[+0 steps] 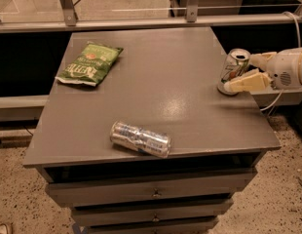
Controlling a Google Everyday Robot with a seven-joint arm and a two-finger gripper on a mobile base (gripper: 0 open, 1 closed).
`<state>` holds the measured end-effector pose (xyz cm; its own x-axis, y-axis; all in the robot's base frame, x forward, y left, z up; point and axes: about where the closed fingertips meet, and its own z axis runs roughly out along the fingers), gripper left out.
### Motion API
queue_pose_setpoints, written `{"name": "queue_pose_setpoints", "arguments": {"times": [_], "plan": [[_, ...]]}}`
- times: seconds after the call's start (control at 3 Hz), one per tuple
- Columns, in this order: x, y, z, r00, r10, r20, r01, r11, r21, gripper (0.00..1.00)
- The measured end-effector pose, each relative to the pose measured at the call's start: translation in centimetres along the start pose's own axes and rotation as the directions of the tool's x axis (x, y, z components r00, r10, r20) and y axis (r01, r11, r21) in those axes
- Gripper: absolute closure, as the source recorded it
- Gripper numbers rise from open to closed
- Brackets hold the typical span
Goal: Move 7up can near green jalapeno chip bag
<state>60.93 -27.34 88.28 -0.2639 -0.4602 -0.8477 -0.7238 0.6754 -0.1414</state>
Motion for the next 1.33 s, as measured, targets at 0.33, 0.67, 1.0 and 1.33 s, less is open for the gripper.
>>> {"name": "queue_pose_setpoints", "arguments": {"times": [0.33,0.67,1.0,1.33], "plan": [[-1.0,0.5,1.3,0.998,0.032,0.046,-0.031,0.9992,-0.025,0.47],[-3.6,1.3,1.1,0.995,0.022,0.100,-0.018,0.9989,-0.043,0.71],[-3.8,1.4,1.4,0.995,0.022,0.102,-0.017,0.9987,-0.048,0.93],[-3.8,1.5,1.5,0.995,0.021,0.102,-0.016,0.9986,-0.051,1.00]]}}
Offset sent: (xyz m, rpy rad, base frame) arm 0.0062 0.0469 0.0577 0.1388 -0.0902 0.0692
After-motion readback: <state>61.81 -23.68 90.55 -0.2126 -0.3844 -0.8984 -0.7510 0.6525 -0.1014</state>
